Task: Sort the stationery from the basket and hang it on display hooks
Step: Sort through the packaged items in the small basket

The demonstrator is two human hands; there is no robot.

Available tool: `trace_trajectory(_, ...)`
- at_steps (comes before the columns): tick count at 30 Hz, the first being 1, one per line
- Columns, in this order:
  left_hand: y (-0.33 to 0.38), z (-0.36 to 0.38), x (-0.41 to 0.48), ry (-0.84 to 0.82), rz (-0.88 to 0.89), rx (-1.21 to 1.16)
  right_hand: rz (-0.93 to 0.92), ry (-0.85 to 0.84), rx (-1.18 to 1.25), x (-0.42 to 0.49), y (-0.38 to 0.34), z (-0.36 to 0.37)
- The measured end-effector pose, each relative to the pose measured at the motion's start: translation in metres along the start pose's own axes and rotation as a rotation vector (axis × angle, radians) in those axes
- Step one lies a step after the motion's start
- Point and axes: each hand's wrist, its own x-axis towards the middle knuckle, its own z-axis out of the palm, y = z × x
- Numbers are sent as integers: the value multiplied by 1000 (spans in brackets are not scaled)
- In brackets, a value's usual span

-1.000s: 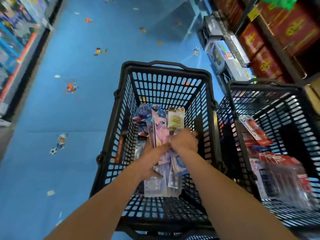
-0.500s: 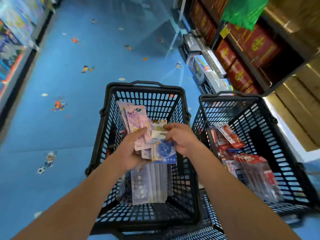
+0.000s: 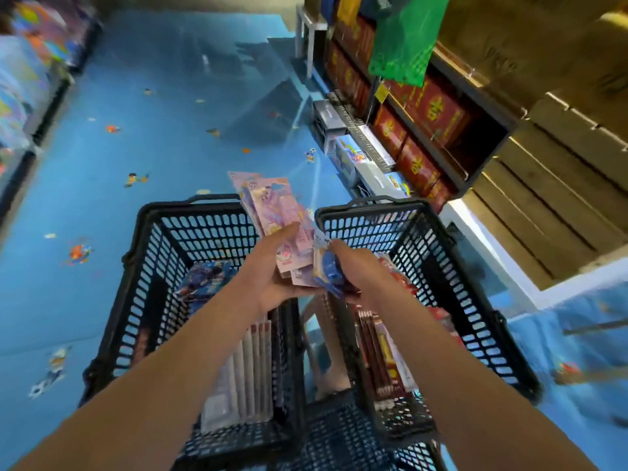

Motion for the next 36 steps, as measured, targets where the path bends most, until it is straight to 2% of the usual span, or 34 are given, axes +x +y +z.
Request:
trace_trajectory(2,-14,25,12,1,-22,53,-62,44,12,14,5,-37)
trace_trajectory(5,-42,58,36,25,-51,91,-18,91,145,34,19,-90)
trace_trajectory(8,-73,84,64,71,-101,113,100,37,335,50,41,-144)
trace_trajectory(10,-93,99,83,91,-127,139,101,1,359,65,56,-177)
trace_trajectory(15,-127,116,129,182,-164,124,152,72,33,108,85,-216)
trace_trajectory(18,-139,113,151,233,-174,115,74,-44,-108,134,100,-208)
trace_trajectory(23,-156,100,176,333,-193,164,-19,65,-302,166,119,-192)
trace_trajectory(31,-172,86,192,381,-212,162,1,34,-920,177,141,-177)
trace_trajectory(34,-172,84,189,364,-225,160,-38,121,-1018,173,141,-174)
trace_trajectory(36,-171,83,185,343,-234,152,-147,279,-993,167,137,-168)
